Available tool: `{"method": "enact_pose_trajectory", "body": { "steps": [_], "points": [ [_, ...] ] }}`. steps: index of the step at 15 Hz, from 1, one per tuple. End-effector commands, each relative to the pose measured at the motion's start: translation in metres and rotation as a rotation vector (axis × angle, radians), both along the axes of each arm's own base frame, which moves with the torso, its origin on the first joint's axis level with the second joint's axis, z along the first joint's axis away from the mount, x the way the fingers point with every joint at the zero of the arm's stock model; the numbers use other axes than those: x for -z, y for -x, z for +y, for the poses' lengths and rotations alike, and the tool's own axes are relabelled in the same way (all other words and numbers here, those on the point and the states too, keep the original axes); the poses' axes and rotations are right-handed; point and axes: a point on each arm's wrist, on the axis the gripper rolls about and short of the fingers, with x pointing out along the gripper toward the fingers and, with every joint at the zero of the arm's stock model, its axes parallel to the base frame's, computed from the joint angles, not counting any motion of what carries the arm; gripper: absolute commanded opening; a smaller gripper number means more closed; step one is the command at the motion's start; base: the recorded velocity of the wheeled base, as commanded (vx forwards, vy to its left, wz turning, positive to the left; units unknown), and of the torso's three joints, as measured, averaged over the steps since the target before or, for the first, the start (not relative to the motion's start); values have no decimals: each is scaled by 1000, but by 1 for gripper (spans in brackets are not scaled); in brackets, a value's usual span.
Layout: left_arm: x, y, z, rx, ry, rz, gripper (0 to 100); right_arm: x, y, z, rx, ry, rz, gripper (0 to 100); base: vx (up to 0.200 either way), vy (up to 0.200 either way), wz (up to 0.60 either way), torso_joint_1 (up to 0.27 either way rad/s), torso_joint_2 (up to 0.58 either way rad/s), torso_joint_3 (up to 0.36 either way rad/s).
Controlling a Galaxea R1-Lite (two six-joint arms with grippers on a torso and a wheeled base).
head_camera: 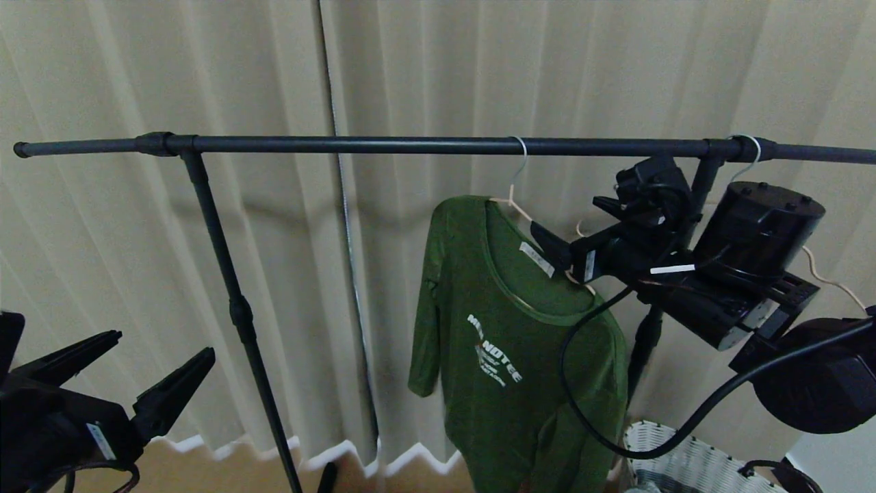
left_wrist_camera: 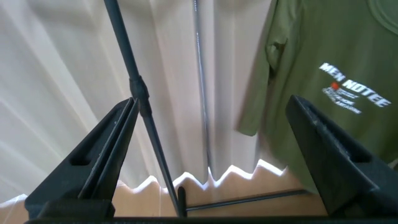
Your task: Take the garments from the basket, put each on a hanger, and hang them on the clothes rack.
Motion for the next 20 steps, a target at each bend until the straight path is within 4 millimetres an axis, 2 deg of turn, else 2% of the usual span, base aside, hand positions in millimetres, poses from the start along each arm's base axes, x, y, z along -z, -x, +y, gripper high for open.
{"method": "enact_pose_trajectory", "body": {
  "steps": [1,5,8,13,20],
  "points": [
    [0,0,0,2,-1,2,100,-6,3,-2,-10,-22,-22,100,0,0,0,0,0,0],
    [2,-1,0,-1,-3,10,100,-10,11,-10,-1,-32,-40,100,0,0,0,0,0,0],
    [2,-1,0,-1,-3,10,100,-19,21,-15,-1,-43,-63,100,0,0,0,0,0,0],
    [3,0,0,-1,-6,12,100,-27,50,-31,8,-49,-79,100,0,0,0,0,0,0],
    [5,0,0,-2,-12,22,100,-15,72,-54,60,5,34,100,0,0,0,0,0,0]
  ]
}}
